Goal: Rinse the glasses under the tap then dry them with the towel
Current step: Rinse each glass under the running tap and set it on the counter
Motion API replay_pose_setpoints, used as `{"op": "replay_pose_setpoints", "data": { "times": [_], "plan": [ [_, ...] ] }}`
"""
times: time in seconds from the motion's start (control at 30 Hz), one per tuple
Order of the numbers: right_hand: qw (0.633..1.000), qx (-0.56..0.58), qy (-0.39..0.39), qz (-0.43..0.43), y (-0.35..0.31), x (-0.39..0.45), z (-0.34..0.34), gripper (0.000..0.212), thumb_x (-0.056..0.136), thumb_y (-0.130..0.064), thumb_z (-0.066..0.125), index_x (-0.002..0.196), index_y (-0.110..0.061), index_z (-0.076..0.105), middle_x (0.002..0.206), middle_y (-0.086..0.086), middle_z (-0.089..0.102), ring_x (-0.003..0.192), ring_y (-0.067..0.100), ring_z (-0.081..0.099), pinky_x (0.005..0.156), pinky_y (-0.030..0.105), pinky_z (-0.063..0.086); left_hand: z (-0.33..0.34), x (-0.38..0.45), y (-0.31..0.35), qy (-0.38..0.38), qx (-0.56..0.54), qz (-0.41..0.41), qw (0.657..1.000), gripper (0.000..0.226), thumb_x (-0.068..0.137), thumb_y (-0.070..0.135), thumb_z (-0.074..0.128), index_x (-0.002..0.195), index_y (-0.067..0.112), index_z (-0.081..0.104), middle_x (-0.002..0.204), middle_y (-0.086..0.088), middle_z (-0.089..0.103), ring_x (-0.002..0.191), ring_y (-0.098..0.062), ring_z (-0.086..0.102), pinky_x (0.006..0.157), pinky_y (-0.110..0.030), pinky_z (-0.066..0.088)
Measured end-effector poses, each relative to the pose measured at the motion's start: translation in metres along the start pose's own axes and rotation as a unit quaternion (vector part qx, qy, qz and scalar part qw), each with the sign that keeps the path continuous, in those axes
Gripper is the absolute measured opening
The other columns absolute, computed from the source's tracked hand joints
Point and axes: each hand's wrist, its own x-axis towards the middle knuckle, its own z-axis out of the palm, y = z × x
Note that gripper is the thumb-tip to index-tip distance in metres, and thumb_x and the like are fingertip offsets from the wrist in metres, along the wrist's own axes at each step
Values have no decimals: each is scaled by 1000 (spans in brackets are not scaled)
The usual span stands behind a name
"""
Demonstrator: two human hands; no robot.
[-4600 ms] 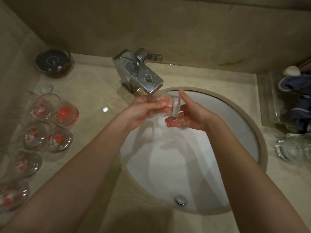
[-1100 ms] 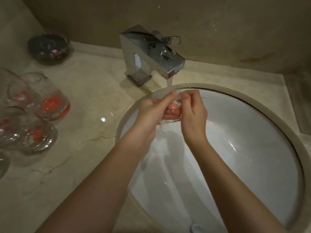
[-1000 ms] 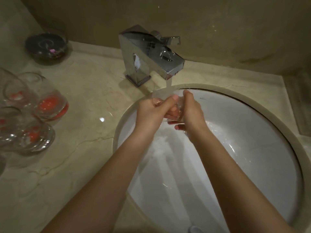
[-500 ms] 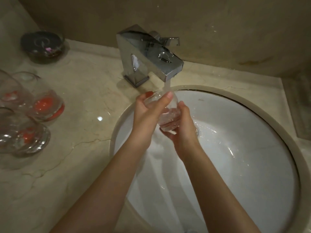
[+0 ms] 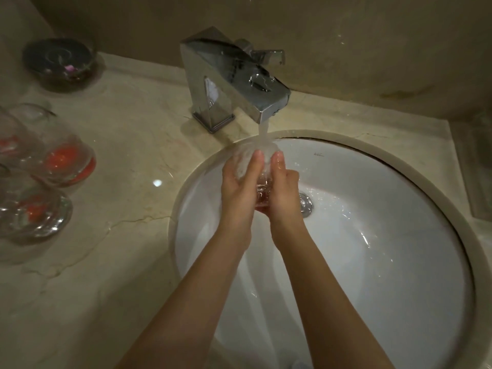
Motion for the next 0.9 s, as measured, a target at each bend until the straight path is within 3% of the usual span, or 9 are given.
{"op": "replay_pose_setpoints", "data": {
  "times": [0.07, 0.13, 0.2, 0.27, 0.4, 0.5, 0.57, 0.73, 0.9],
  "plan": [
    [997, 52, -41, 42, -3, 4, -4, 56, 93, -65, 37, 101, -17, 65, 106, 16, 71, 98, 34, 69, 88, 51, 55, -2, 3, -1, 4, -10, 9, 1000, 80, 67, 70, 63, 136, 33, 48, 127, -2, 65, 108, -25, 68, 93, -47, 54],
    [997, 49, -44, 39, -4, 6, -5, 55, 96, -61, 33, 96, -19, 68, 103, 13, 73, 96, 29, 70, 84, 45, 57, -3, 4, -2, -3, -5, 15, 1000, 73, 73, 68, 60, 136, 33, 48, 128, -2, 64, 108, -23, 68, 89, -42, 55],
    [1000, -10, -14, -20, -1, 4, -3, 54, 82, -73, 44, 94, -23, 60, 99, 2, 70, 93, 19, 69, 84, 40, 55, 0, 2, -4, -10, 27, 27, 999, 67, 80, 66, 56, 138, 35, 44, 133, -1, 60, 111, -19, 66, 78, -29, 55],
    [998, -38, 28, -51, -2, 3, -4, 51, 81, -70, 53, 99, -22, 47, 94, -6, 62, 88, 10, 65, 86, 37, 54, 3, 2, -7, -10, 42, 39, 998, 65, 85, 65, 54, 141, 36, 39, 139, 0, 54, 116, -17, 62, 78, -23, 55],
    [999, 42, -13, 10, -6, 8, -7, 38, 92, -63, 44, 101, -27, 53, 103, 0, 68, 93, 16, 68, 89, 44, 55, 1, 9, -1, -16, 0, 33, 999, 59, 88, 62, 50, 140, 35, 43, 136, -1, 57, 116, -22, 62, 90, -41, 56],
    [1000, -7, -19, -11, -7, 5, -1, 60, 69, -78, 50, 100, -28, 57, 102, -3, 70, 98, 17, 68, 94, 47, 52, -1, 8, 1, -9, 10, 40, 999, 48, 95, 53, 50, 139, 39, 41, 133, 5, 59, 109, -10, 65, 79, -24, 55],
    [999, -30, -10, -21, -7, 3, 1, 69, 64, -78, 56, 107, -25, 50, 101, -5, 67, 97, 15, 68, 93, 45, 53, 0, 6, 0, -10, 7, 41, 999, 52, 93, 53, 53, 141, 39, 40, 134, 4, 59, 111, -12, 65, 79, -24, 55],
    [999, 42, 0, 20, -11, 6, 1, 39, 87, -63, 52, 97, -26, 52, 102, 2, 68, 96, 21, 69, 89, 50, 56, -3, 11, 5, -12, -19, 43, 999, 51, 97, 49, 49, 143, 28, 42, 135, -3, 59, 116, -22, 63, 90, -39, 57],
    [1000, -19, -17, 4, -11, 4, 6, 49, 80, -60, 66, 103, -19, 54, 101, 5, 69, 89, 21, 72, 81, 48, 59, -3, 9, 2, -9, -7, 38, 999, 71, 82, 66, 56, 144, 39, 33, 137, -10, 57, 116, -29, 62, 65, -24, 55]
  ]
}}
